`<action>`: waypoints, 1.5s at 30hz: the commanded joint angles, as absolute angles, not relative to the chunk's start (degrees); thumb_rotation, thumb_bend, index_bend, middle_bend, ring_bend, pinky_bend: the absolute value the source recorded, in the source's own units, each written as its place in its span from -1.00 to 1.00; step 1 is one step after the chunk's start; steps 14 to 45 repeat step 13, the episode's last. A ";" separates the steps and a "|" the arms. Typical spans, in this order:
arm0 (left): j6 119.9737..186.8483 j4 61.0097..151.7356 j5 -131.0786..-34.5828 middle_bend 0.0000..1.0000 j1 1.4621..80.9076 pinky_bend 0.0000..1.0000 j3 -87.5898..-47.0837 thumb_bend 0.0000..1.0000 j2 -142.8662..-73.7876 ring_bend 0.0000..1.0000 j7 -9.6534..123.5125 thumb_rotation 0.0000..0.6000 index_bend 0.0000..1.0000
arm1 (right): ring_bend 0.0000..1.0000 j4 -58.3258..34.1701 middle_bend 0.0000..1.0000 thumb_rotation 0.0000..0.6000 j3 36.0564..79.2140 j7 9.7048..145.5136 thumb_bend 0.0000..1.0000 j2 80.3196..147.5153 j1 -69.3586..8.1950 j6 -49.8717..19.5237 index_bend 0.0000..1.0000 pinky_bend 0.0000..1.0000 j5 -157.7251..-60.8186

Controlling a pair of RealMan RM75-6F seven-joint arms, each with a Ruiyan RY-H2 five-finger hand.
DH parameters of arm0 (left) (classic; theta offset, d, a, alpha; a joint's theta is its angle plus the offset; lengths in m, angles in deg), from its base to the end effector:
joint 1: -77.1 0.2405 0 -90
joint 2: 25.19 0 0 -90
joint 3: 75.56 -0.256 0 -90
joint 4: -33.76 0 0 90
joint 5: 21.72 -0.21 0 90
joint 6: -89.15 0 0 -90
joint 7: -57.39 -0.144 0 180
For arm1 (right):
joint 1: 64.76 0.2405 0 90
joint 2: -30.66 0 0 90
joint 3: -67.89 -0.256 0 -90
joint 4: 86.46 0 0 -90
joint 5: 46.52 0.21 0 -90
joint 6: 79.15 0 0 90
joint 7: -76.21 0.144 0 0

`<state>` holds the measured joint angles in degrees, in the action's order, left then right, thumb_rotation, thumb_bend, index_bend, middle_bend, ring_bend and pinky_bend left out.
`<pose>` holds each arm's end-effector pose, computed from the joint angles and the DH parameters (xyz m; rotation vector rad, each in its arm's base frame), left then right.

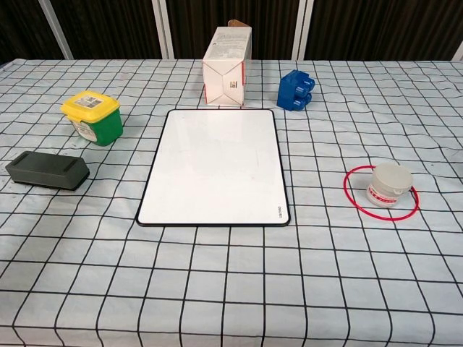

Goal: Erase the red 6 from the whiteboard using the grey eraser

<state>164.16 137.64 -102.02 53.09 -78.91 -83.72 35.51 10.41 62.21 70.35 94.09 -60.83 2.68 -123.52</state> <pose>-0.2419 0.2419 0.1391 -1.7561 -0.6628 -0.7092 -0.3184 -0.1835 0.1622 1.2716 -0.9685 0.7923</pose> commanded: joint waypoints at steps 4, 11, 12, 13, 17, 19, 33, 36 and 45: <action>171.32 139.93 -107.66 -0.86 59.78 -0.93 -80.72 -0.81 -78.30 -1.00 42.57 1.00 -0.97 | -0.51 9.81 -0.83 1.00 62.25 70.73 -1.00 94.37 -60.90 3.58 -0.80 -0.47 -124.77; 174.13 138.58 -109.99 -0.86 63.50 -0.94 -81.73 -0.81 -77.60 -1.00 44.77 1.00 -1.00 | -0.51 9.27 -0.83 1.00 62.29 71.09 -1.00 94.58 -60.96 3.94 -0.80 -0.47 -125.37; 174.31 138.40 -110.05 -0.86 63.86 -0.94 -81.72 -0.81 -77.58 -1.00 45.22 1.00 -1.00 | -0.51 9.25 -0.83 1.00 62.30 71.13 -1.00 94.59 -60.96 3.99 -0.80 -0.47 -125.44; 174.54 138.05 -110.26 -0.86 64.19 -0.94 -81.59 -0.81 -77.59 -1.00 45.64 1.00 -1.00 | -0.51 9.24 -0.83 1.00 62.30 71.18 -1.00 94.59 -60.97 4.04 -0.80 -0.47 -125.52; 174.54 138.05 -110.26 -0.86 64.19 -0.94 -81.59 -0.81 -77.59 -1.00 45.64 1.00 -1.00 | -0.51 9.24 -0.83 1.00 62.30 71.18 -1.00 94.59 -60.97 4.04 -0.80 -0.47 -125.52; 174.54 138.05 -110.26 -0.86 64.19 -0.94 -81.59 -0.81 -77.59 -1.00 45.64 1.00 -1.00 | -0.51 9.24 -0.83 1.00 62.30 71.18 -1.00 94.59 -60.97 4.04 -0.80 -0.47 -125.52; 174.54 138.05 -110.26 -0.86 64.19 -0.94 -81.59 -0.81 -77.59 -1.00 45.64 1.00 -1.00 | -0.51 9.24 -0.83 1.00 62.30 71.18 -1.00 94.59 -60.97 4.04 -0.80 -0.47 -125.52; 174.54 138.05 -110.26 -0.86 64.19 -0.94 -81.59 -0.81 -77.59 -1.00 45.64 1.00 -1.00 | -0.51 9.24 -0.83 1.00 62.30 71.18 -1.00 94.59 -60.97 4.04 -0.80 -0.47 -125.52; 174.54 138.05 -110.26 -0.86 64.19 -0.94 -81.59 -0.81 -77.59 -1.00 45.64 1.00 -1.00 | -0.51 9.24 -0.83 1.00 62.30 71.18 -1.00 94.59 -60.97 4.04 -0.80 -0.47 -125.52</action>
